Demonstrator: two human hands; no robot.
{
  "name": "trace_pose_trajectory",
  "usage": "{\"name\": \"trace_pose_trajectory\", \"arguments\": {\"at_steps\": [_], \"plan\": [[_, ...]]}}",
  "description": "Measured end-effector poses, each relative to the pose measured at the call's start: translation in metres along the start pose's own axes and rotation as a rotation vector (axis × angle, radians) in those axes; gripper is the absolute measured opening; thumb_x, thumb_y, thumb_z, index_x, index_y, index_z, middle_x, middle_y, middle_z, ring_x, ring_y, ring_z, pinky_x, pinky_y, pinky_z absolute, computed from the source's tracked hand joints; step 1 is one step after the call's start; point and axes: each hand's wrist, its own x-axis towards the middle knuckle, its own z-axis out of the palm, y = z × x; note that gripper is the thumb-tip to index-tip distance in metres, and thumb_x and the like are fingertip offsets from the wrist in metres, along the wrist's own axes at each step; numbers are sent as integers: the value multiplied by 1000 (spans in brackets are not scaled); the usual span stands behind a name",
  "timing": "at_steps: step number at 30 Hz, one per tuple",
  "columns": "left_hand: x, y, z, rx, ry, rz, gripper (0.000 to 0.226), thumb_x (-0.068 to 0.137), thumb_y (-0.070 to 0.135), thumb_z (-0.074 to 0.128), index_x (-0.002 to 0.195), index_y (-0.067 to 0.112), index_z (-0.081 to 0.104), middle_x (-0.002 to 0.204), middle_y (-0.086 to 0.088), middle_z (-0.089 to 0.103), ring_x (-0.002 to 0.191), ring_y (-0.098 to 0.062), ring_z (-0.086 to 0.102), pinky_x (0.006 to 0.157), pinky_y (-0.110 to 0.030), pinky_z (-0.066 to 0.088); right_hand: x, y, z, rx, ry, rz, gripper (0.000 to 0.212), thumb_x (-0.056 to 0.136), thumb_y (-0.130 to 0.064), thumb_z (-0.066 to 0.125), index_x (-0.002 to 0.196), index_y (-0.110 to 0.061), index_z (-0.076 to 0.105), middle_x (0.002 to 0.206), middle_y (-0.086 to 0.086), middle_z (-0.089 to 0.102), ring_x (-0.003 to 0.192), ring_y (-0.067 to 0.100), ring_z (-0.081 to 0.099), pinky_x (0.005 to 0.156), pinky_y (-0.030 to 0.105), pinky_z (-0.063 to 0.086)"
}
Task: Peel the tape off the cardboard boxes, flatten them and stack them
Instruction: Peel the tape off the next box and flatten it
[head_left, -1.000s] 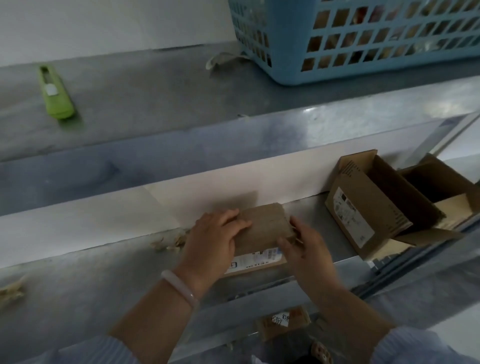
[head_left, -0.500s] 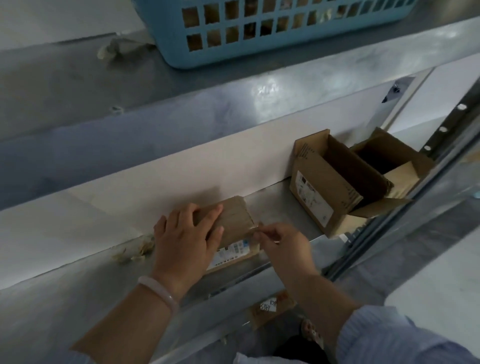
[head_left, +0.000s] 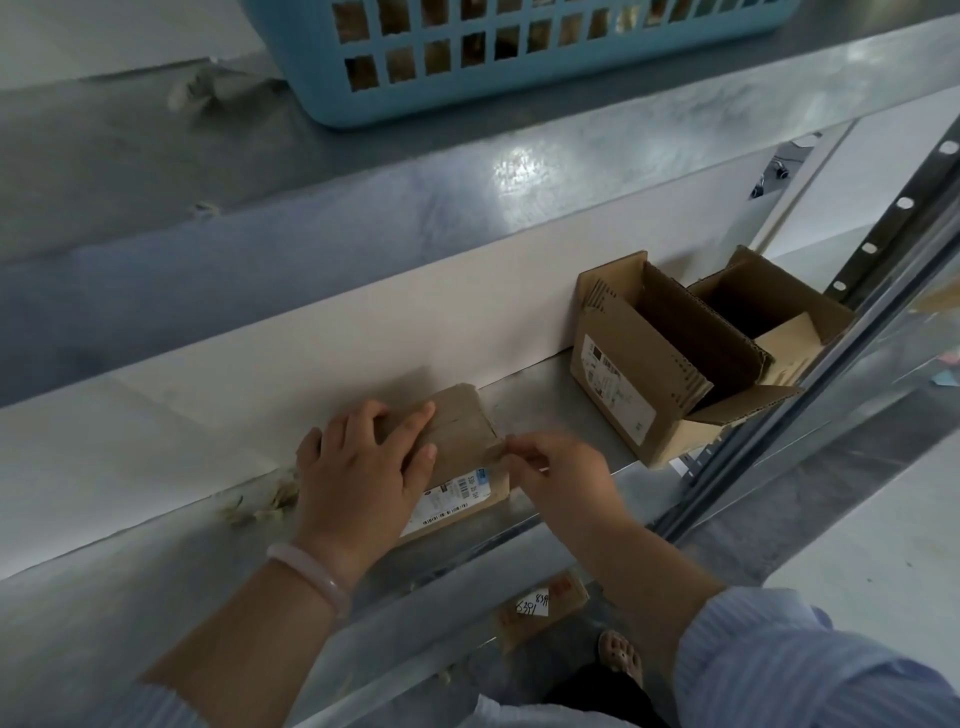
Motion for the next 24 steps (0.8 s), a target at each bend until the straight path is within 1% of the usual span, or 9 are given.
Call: {"name": "trace_pose_trajectory", "arguments": {"at_steps": [2,5,9,12,15,17,21,24], "plan": [[0,0,0,-4,6,-4,48,91,54,30,129,39,55,115,-5,55,102,-29,54,86,-47,44,2,-4,2,-23,17,11,12,93,-23,64,103,-23,71,93,-9,69,85,5,64,79,26,56],[0,0,-1,-2,3,-8,47,91,54,31,129,39,55,115,-4,55,102,-29,53,86,-46,44,4,-5,3,-83,19,-1,8,93,-26,63,98,-24,69,91,-7,68,83,9,64,76,35,57],[-1,1,-1,2,0,-7,47,91,54,30,129,39,55,115,-4,55,101,-29,54,86,-45,44,7,-7,-1,-257,-19,-62,16,97,-31,55,102,-21,66,96,-5,63,82,11,59,76,36,54],[-1,1,-1,12,-2,-7,48,91,55,30,129,39,54,116,-4,55,101,-29,53,86,-45,44,9,-10,-4,-362,-69,-91,18,99,-32,50,103,-19,62,96,-3,59,81,14,58,75,38,54],[-1,0,-1,16,-8,-3,48,91,55,30,130,40,54,116,-4,54,103,-28,53,86,-45,44,13,-15,-7,-454,-117,-121,18,101,-30,45,101,-17,58,99,-1,56,83,15,56,75,34,52],[-1,-1,0,8,-11,-3,48,91,56,29,130,40,54,117,-4,54,104,-28,53,87,-46,44,14,-17,-9,-463,-138,-119,16,101,-28,45,99,-17,57,99,0,56,84,16,54,75,33,51],[-1,-1,0,-1,-6,-13,48,91,57,29,129,41,54,117,-4,54,104,-28,53,88,-47,43,14,-19,-8,-437,-166,-78,13,99,-26,46,95,-19,56,93,-1,58,82,14,56,77,35,53],[-1,-1,1,6,-13,-7,50,91,57,27,130,41,53,118,-4,53,106,-27,52,89,-47,42,12,-20,-9,-333,-147,-10,10,97,-24,51,92,-20,60,86,-3,61,78,15,59,72,31,54]]}}
